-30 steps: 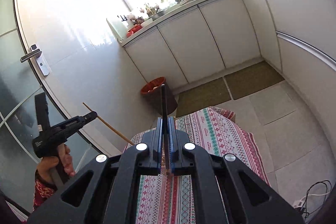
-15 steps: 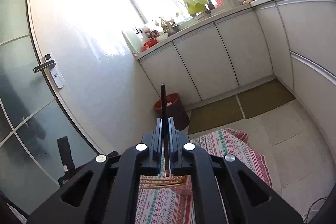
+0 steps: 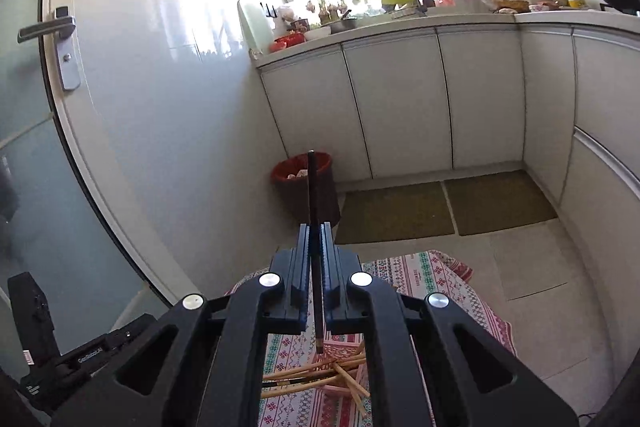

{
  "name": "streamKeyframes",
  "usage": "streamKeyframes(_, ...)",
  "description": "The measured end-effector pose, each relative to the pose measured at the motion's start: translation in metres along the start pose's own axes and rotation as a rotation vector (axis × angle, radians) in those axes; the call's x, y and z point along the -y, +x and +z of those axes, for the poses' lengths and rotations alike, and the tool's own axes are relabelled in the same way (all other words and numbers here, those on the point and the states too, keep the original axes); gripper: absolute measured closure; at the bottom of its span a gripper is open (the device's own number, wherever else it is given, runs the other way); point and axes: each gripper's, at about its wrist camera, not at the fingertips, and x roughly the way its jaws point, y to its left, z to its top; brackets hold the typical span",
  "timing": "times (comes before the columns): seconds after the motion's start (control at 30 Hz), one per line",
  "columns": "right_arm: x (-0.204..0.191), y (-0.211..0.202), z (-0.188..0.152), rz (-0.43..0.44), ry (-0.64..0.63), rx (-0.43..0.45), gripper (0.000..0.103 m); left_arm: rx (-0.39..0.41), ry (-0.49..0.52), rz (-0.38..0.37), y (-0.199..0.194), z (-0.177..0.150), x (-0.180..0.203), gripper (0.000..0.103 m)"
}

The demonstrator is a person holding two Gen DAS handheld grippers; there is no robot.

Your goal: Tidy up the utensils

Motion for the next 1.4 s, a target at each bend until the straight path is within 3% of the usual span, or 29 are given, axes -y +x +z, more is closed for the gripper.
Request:
streamKeyframes(0.17,-0.012,0.034,-0.016,-0.024,-0.032,-0.042,0.098,-0.018,-0.009,0.006,0.004,-0.001,-0.009,0.083)
streamKeyframes(0.37,-0.016,0.062,-0.034,0.014,-0.035,-0.127,0.091,-0.013,-0.013,0.013,-0.005,0.001,-0.013,0.083)
streamKeyframes(0.5,-0.017,0.025,-0.026,0.027,-0.027,-0.096,0.09,0.0,0.017,0.004,-0.018,-0.001,-0.001,0.083)
streamKeyframes(0.57,-0.013,-0.004,-0.027,0.021,-0.021,-0.07,0.078,0.007,0.066,0.004,-0.028,-0.005,0.014,0.081)
streamKeyframes(0.63,-0.01,-0.032,-0.031,-0.014,-0.012,-0.035,0.049,0.02,0.125,0.019,-0.037,-0.012,0.032,0.077)
streamKeyframes(0.67,-0.008,-0.045,-0.036,-0.032,-0.01,-0.018,0.046,0.031,0.161,0.027,-0.044,-0.017,0.043,0.075)
streamKeyframes(0.7,-0.006,-0.061,-0.043,-0.055,-0.015,0.001,0.044,0.042,0.191,0.036,-0.049,-0.023,0.051,0.068)
streamKeyframes(0.77,-0.004,-0.085,-0.055,-0.128,-0.03,0.023,0.036,0.082,0.254,0.067,-0.063,-0.04,0.069,0.039)
streamKeyframes(0.83,0.002,-0.11,-0.066,-0.182,-0.008,0.054,0.019,0.138,0.295,0.112,-0.079,-0.057,0.083,0.024)
streamKeyframes(0.93,0.015,-0.142,-0.08,-0.242,0.031,0.065,0.009,0.186,0.365,0.177,-0.095,-0.079,0.103,0.01)
streamKeyframes(1.2,0.032,-0.195,-0.105,-0.422,0.068,0.044,0.007,0.246,0.42,0.239,-0.126,-0.105,0.131,0.007)
streamKeyframes(1.4,0.028,-0.221,-0.114,-0.47,0.036,0.066,0.007,0.197,0.411,0.182,-0.136,-0.123,0.138,0.007)
